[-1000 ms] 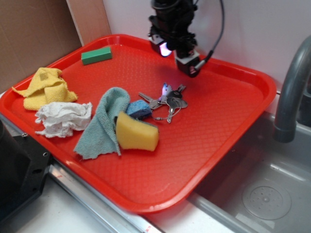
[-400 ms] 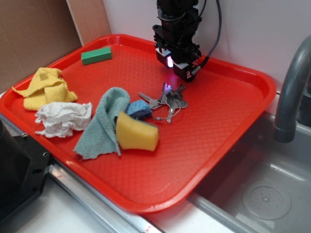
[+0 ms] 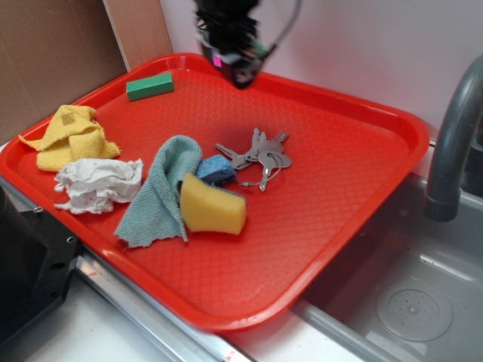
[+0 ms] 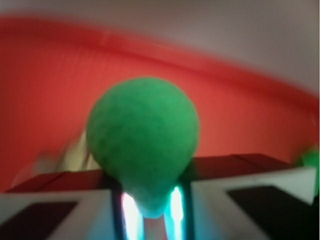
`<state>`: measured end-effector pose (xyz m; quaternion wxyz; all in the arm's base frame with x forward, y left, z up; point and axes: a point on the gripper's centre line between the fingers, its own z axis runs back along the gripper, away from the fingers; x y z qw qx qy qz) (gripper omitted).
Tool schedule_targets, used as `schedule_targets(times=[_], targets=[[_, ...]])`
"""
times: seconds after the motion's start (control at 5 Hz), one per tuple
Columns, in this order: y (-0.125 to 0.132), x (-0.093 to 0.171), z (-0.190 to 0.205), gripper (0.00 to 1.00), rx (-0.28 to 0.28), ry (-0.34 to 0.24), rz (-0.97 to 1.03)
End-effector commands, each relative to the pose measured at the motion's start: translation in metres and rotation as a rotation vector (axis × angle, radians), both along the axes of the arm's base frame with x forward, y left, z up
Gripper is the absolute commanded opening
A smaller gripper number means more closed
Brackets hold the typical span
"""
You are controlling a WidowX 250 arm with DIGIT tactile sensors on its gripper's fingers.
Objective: Grab the green ball.
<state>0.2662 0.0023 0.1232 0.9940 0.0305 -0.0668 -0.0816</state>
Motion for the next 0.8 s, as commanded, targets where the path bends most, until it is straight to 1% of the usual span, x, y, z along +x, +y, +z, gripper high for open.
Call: schedule_targets(times=[0.0, 0.2, 0.4, 0.6], targets=[[0.051, -0.085, 0.100, 0.00, -0.065, 0.130, 0.221], [0.068, -0.100, 0.117, 0.00, -0.069, 0.146, 0.325], [0.084, -0.114, 0.123, 0.00, 0.034, 0.166, 0.582], [0.089, -0.113, 0.119, 0.00, 0.150, 0.131, 0.843]])
